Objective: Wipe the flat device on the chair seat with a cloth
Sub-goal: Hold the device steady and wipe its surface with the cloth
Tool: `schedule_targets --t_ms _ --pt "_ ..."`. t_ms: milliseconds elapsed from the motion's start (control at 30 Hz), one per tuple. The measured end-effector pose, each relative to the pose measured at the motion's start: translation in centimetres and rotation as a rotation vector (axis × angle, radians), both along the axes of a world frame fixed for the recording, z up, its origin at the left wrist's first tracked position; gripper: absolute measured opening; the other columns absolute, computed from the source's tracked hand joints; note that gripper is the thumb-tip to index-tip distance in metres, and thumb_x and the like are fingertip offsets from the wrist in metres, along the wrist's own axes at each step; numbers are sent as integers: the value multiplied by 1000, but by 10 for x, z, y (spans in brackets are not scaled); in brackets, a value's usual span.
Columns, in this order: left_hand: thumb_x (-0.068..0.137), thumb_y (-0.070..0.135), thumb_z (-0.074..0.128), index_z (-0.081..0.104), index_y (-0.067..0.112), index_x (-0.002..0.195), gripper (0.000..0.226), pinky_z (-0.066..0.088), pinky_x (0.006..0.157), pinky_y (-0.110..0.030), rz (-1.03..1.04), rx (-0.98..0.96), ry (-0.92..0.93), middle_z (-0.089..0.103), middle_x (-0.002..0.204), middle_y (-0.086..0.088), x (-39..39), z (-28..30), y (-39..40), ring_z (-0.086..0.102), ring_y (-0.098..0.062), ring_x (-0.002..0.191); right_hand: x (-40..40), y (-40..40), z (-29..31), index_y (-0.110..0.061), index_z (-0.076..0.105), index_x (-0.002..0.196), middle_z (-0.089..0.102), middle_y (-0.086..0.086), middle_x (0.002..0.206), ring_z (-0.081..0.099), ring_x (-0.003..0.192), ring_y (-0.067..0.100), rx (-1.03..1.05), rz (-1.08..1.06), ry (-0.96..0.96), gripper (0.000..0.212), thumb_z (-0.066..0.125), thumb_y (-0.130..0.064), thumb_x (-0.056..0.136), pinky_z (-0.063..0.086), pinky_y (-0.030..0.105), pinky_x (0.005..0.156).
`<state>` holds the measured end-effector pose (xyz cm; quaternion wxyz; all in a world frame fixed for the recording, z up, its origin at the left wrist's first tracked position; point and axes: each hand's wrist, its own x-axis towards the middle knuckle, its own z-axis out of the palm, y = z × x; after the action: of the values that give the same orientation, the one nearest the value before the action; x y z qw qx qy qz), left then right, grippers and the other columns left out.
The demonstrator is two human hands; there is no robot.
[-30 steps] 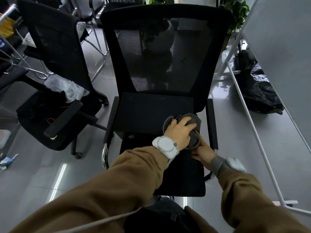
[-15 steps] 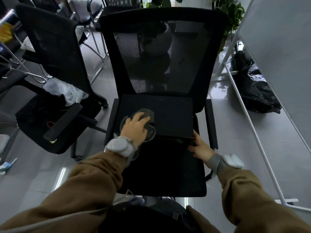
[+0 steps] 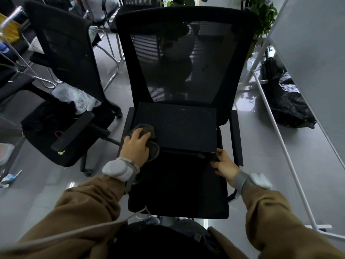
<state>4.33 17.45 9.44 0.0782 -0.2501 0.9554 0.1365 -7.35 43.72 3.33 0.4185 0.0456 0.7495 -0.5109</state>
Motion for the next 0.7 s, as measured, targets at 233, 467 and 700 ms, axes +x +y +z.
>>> schedule_targets --t_ms 233,467,700 --pt "88 13 42 35 22 141 54 31 106 -41 -241 51 -14 22 155 -5 -35 8 69 38 -39 123 5 0 0 -25 30 128 43 -4 131 49 107 19 -43 -26 -30 55 49 6 87 45 35 81" --pt "86 11 45 38 19 137 52 35 105 -51 -484 154 -91 22 154 -7 -74 -2 131 32 -47 122 8 5 -3 -22 34 121 52 2 114 55 101 23 -180 -142 -99 54 46 17 85 45 52 95" --pt "84 8 47 44 20 134 51 41 96 -53 -641 113 -10 31 151 -8 -70 -17 130 41 -47 109 6 10 0 -17 33 135 52 5 124 54 108 24 -162 -109 -93 53 39 11 91 52 35 77"
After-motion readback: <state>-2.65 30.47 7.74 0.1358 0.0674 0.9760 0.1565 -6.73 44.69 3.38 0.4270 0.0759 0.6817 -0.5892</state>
